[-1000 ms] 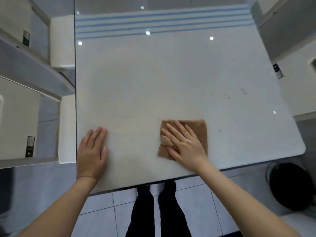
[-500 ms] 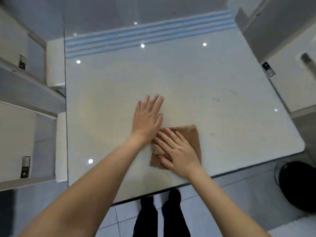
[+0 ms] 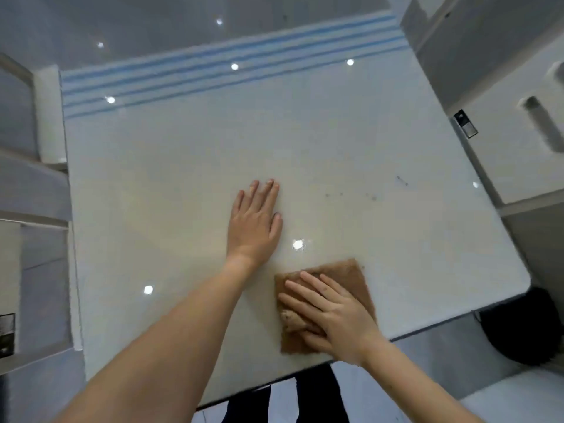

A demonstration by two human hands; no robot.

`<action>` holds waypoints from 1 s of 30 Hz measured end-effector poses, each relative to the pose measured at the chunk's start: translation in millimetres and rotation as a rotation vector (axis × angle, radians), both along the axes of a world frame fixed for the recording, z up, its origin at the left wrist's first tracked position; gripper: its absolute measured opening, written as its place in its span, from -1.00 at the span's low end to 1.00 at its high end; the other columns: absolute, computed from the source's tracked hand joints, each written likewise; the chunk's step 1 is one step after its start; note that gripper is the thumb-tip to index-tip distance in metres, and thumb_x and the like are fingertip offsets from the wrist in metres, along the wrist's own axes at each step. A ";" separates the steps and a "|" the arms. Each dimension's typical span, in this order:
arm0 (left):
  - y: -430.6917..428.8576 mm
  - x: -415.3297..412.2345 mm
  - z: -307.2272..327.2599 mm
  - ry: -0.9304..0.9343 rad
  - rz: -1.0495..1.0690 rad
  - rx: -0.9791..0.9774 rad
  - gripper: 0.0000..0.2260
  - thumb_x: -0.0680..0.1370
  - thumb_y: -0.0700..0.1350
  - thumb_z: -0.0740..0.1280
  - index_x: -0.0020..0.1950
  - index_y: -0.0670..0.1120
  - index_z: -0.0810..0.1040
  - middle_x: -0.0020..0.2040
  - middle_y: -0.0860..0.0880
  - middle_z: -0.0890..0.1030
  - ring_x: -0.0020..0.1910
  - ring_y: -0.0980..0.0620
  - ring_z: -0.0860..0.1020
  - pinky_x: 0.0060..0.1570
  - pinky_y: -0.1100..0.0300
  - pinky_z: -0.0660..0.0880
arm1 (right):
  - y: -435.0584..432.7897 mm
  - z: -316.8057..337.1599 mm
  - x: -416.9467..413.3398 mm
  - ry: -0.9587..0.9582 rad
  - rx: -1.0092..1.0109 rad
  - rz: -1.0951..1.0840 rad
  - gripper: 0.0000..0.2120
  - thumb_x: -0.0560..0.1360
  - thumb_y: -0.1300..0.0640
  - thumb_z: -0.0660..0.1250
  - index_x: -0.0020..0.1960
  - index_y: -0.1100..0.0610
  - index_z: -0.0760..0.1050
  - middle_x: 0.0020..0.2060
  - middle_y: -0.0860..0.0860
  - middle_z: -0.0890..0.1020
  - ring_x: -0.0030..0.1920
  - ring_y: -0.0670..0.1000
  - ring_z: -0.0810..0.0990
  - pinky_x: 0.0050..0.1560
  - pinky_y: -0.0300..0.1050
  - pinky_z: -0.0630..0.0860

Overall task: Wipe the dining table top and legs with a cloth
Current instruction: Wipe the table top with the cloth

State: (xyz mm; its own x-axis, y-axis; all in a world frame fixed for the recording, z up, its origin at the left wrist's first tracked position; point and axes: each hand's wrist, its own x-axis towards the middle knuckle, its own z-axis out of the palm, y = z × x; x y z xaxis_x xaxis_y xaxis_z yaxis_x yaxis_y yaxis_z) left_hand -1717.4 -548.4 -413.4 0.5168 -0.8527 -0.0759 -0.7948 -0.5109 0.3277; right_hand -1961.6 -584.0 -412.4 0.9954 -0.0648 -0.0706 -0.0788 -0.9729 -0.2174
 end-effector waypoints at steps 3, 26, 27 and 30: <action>-1.5 2.0 -1.3 0.012 0.012 -0.045 -0.48 0.51 -0.04 0.09 0.47 -0.08 0.36 0.46 -0.04 0.40 0.48 -0.08 0.31 0.48 -0.02 0.11 | -46.6 0.7 20.7 0.005 0.013 0.078 -0.32 0.45 -0.18 0.27 0.53 -0.07 0.24 0.53 -0.09 0.25 0.56 0.02 0.13 0.53 0.03 0.09; -3.2 -0.6 4.1 0.005 0.038 -0.029 -0.49 0.53 -0.07 0.14 0.50 -0.09 0.32 0.48 -0.02 0.36 0.50 -0.05 0.26 0.47 -0.06 0.18 | -156.5 4.9 73.9 -0.001 0.099 0.128 -0.46 0.55 -0.10 0.20 0.51 -0.03 0.30 0.52 -0.05 0.29 0.54 0.10 0.17 0.51 0.10 0.13; -3.4 -1.3 5.2 0.011 0.041 -0.026 -0.49 0.53 -0.07 0.14 0.49 -0.09 0.33 0.48 -0.02 0.37 0.50 -0.06 0.26 0.47 -0.07 0.19 | -132.2 10.6 26.1 0.047 0.120 0.264 -0.45 0.55 -0.12 0.21 0.52 -0.06 0.26 0.53 -0.08 0.25 0.55 0.07 0.15 0.51 0.08 0.12; -5.2 -0.9 8.5 0.031 0.046 -0.009 -0.49 0.52 -0.08 0.14 0.49 -0.08 0.33 0.47 -0.03 0.38 0.50 -0.06 0.27 0.46 -0.08 0.19 | -123.4 14.6 -41.0 0.156 0.120 0.671 -0.48 0.62 -0.12 0.11 0.56 -0.09 0.16 0.57 -0.12 0.11 0.58 -0.01 0.02 0.56 0.03 0.00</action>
State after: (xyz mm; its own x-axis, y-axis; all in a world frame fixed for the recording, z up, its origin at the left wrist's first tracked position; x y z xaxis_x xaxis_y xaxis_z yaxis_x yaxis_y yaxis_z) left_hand -1718.3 -553.7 -404.8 0.5533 -0.8287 -0.0849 -0.7597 -0.5438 0.3565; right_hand -2002.6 -707.4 -397.8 0.7951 0.5777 -0.1844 0.4916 -0.7921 -0.3618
